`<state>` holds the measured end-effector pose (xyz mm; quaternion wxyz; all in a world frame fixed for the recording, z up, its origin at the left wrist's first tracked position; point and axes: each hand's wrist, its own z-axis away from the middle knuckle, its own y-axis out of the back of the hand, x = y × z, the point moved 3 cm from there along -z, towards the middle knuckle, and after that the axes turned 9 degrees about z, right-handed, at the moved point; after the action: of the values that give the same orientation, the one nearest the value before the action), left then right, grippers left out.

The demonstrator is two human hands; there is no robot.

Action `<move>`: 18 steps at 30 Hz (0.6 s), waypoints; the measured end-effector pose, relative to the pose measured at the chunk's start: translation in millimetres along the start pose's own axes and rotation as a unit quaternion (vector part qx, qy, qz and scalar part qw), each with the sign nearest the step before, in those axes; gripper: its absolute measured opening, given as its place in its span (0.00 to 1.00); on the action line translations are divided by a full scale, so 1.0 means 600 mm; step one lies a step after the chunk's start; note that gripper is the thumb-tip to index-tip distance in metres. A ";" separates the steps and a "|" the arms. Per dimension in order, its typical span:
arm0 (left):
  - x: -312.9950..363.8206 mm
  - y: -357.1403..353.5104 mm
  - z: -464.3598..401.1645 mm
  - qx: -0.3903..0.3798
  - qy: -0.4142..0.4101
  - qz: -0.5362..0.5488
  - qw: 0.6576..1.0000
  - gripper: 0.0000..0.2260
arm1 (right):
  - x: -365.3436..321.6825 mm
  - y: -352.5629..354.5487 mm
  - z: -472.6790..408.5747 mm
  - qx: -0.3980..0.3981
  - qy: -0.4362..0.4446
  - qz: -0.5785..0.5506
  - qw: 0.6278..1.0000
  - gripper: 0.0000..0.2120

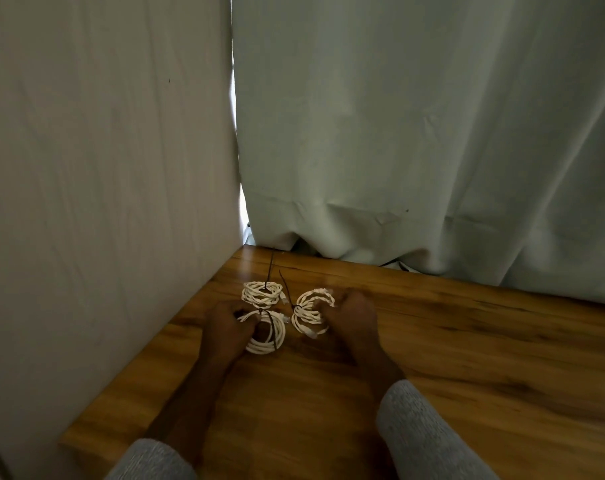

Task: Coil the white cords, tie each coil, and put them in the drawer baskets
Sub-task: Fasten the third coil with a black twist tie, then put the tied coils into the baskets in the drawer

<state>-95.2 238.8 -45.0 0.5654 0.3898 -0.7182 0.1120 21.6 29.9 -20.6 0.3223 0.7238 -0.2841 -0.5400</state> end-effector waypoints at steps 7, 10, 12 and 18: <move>0.015 0.007 0.005 -0.029 -0.017 0.040 0.999 0.04 | -0.011 -0.001 -0.005 0.000 -0.103 -0.027 0.994 0.09; 0.012 0.004 0.002 -0.025 -0.003 0.043 0.999 0.06 | -0.008 0.000 -0.002 0.016 -0.149 -0.061 0.987 0.08; 0.012 0.002 0.000 -0.023 -0.010 0.040 0.999 0.07 | -0.004 0.001 0.002 0.018 -0.162 -0.068 0.984 0.09; 0.019 -0.007 -0.002 -0.028 -0.043 0.030 0.998 0.07 | 0.026 0.026 0.019 0.023 -0.163 -0.110 0.980 0.08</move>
<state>-92.0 231.9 -35.4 0.5414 0.3563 -0.7560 0.0920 13.6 6.6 -20.4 0.1930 0.6599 -0.2639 -0.6765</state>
